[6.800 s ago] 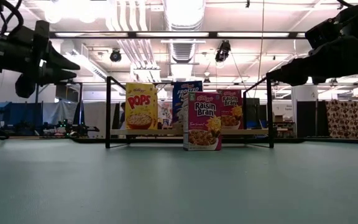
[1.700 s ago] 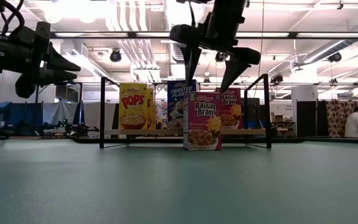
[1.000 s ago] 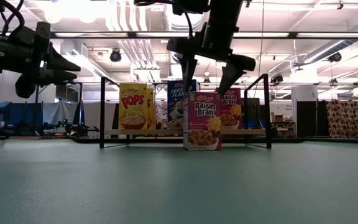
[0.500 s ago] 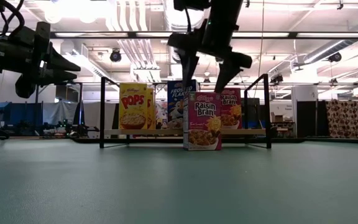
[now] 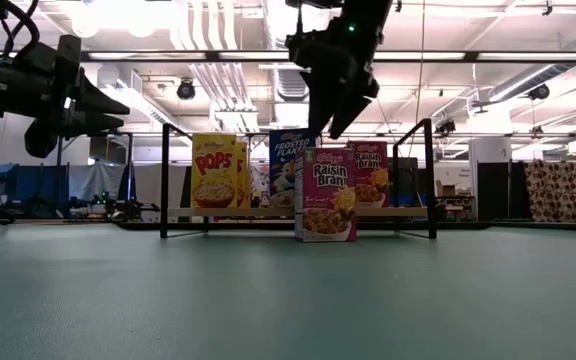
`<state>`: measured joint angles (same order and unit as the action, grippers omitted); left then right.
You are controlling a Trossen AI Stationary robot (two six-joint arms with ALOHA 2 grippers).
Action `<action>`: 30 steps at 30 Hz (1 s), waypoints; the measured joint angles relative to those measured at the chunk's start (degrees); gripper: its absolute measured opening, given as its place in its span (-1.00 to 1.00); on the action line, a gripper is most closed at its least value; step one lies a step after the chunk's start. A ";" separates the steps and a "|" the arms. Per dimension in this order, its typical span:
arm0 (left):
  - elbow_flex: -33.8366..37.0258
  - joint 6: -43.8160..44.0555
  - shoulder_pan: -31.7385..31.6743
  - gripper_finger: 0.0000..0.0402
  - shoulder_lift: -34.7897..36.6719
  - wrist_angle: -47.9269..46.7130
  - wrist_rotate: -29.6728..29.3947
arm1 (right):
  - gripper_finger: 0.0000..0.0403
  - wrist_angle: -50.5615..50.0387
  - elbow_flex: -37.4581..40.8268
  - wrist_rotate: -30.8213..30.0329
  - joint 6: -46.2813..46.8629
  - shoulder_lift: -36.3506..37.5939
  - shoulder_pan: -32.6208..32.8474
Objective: Stack cereal on shelf
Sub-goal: Put the pink cereal box on the shelf aligned with the other pink cereal boxes
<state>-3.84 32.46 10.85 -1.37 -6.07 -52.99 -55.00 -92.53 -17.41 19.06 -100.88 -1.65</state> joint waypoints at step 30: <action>0.00 0.01 -0.02 -0.46 0.00 0.00 0.02 | 0.99 3.48 4.52 14.88 -18.05 0.26 -7.13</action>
<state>-3.84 32.47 10.83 -1.37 -6.07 -52.97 -51.53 -88.01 -2.52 1.01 -100.62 -8.78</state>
